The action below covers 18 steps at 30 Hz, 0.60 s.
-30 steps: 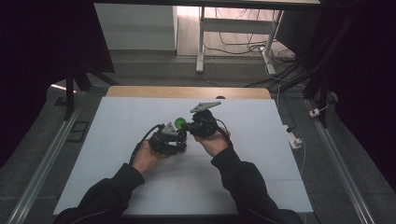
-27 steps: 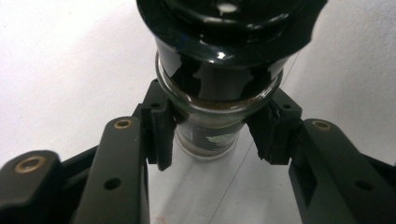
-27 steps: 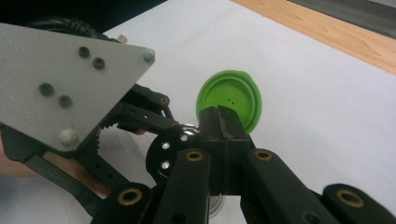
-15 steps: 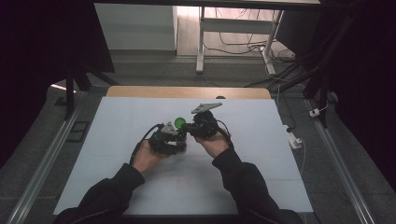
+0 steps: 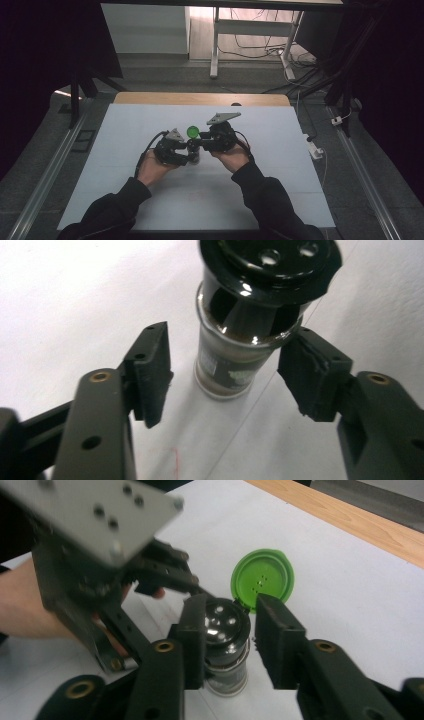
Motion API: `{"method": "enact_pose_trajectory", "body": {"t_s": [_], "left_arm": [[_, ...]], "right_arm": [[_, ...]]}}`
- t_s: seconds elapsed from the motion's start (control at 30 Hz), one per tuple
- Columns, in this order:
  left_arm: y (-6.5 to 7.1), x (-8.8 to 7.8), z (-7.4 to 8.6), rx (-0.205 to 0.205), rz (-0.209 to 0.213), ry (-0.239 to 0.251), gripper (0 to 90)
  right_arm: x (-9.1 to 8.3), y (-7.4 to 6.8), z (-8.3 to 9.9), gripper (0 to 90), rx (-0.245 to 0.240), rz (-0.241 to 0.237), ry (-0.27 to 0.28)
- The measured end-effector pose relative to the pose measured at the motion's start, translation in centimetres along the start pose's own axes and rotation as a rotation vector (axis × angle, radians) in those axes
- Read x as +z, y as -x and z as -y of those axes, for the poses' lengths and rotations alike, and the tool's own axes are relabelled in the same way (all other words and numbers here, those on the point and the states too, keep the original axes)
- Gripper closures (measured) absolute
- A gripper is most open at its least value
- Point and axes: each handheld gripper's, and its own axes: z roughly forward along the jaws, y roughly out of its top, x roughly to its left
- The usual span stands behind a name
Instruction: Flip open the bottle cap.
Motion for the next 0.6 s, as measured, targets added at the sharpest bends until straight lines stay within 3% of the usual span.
{"method": "enact_pose_trajectory", "body": {"t_s": [0.23, 0.43, 0.6], "left_arm": [[-0.3, -1.6, 0.5, -0.042, 0.029, 0.006, 30.5], [0.1, -2.5, 0.9, -0.051, 0.053, -0.004, 24.0], [0.4, -3.0, 0.9, -0.079, 0.051, -0.007, 18.8]], "right_arm": [[-0.7, -0.2, 0.6, 52.3, 0.006, 0.008, -0.004], [-1.3, -0.7, 1.2, 39.3, 0.019, -0.002, -0.003], [-1.4, -1.0, 1.7, 31.0, 0.018, -0.005, -0.012]]}}
